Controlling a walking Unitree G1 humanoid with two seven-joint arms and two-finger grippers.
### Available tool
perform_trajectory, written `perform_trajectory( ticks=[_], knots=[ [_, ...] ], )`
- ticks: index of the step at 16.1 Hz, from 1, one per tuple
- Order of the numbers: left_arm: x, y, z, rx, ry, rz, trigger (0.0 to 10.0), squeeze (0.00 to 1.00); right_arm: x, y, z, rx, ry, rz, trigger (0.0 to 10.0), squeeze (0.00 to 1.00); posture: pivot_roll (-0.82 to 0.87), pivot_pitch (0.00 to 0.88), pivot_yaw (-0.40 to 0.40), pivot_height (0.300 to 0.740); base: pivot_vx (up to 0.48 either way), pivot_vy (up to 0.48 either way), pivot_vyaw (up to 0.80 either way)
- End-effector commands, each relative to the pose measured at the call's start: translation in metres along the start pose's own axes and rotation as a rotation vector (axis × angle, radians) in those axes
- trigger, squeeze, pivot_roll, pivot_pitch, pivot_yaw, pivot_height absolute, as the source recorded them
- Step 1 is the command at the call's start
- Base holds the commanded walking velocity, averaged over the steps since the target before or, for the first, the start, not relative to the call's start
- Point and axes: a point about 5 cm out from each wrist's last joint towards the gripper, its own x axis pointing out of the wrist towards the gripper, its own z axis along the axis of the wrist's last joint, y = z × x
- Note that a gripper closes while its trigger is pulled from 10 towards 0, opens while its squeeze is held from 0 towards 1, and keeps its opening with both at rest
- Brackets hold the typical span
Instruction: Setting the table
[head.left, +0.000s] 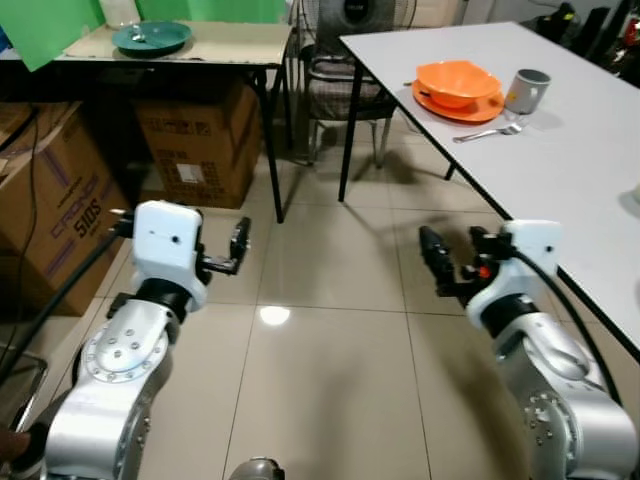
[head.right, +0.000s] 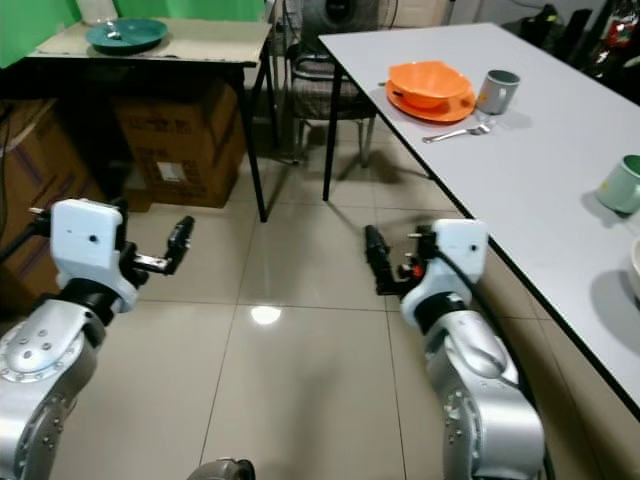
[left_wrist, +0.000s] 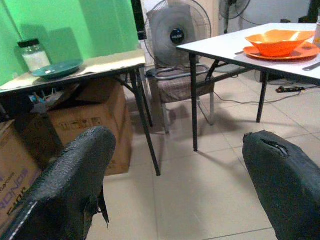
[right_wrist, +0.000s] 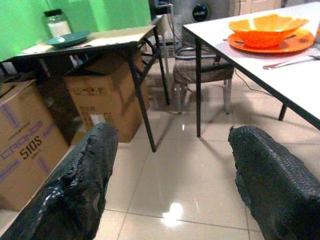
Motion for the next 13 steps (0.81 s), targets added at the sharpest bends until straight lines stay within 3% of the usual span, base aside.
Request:
perform_trajectory(
  ticks=[1,9,12,13],
  knots=[
    [-0.002,0.001,-0.001,0.005,0.002,0.003,10.0,0.39,0.001,-0.003,0.002,-0.015,-0.015,-0.018,10.0,0.00,-0.02,0.061,-0.014,0.740,0.277,0.000,0.00],
    [-0.007,0.000,-0.007,-0.021,0.004,0.004,10.0,0.38,0.002,-0.006,0.001,-0.070,-0.036,-0.034,10.0,0.00,-0.02,0.064,-0.017,0.740,0.343,0.000,0.00],
    [-0.011,-0.001,-0.013,-0.014,0.026,-0.002,10.0,0.38,0.002,-0.009,-0.002,-0.147,-0.028,-0.006,10.0,0.00,-0.02,0.068,-0.018,0.740,0.366,0.000,0.00],
    [-0.010,-0.001,-0.013,-0.013,0.025,0.000,10.0,0.38,0.003,-0.009,-0.002,-0.136,-0.027,-0.006,10.0,0.00,-0.02,0.069,-0.021,0.740,0.371,0.000,0.80]
  ],
)
